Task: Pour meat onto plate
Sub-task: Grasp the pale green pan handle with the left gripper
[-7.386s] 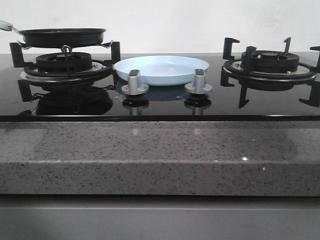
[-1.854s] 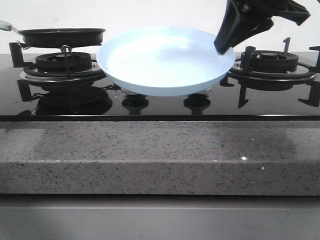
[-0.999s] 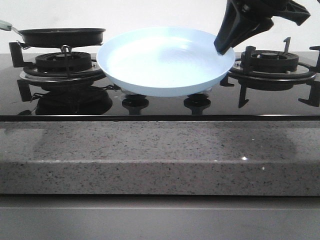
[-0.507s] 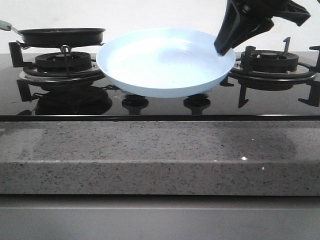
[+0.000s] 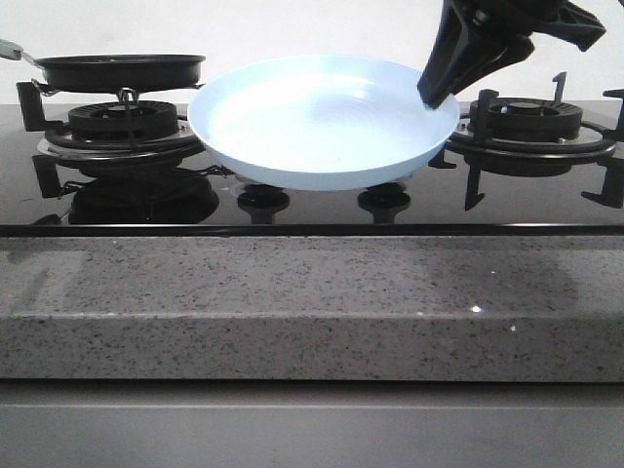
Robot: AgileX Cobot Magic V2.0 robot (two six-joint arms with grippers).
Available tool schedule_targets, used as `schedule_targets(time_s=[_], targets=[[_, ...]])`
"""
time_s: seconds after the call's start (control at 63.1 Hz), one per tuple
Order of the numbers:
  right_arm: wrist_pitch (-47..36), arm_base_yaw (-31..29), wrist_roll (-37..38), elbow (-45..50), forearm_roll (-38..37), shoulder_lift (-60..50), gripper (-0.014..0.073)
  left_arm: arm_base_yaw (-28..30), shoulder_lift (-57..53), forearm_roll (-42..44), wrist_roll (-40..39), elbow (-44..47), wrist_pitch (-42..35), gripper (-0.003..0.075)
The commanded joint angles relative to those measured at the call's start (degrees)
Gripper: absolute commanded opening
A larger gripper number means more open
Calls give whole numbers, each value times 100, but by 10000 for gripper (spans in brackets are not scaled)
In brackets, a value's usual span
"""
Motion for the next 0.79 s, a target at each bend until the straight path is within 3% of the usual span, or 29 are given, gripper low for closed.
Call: schedule_targets(time_s=[0.0,0.634,0.777], targets=[[-245,6,-52,-154,57,-267,-57,-95,-255,-383,58,-193,-119,447],[-225,6,-52,-154,57,-267,-57,-237,201,-578,58,-513,96,447],[-225,6,-52,-154,57,-267,-57,-237,201,-570,58,-513,96,400]])
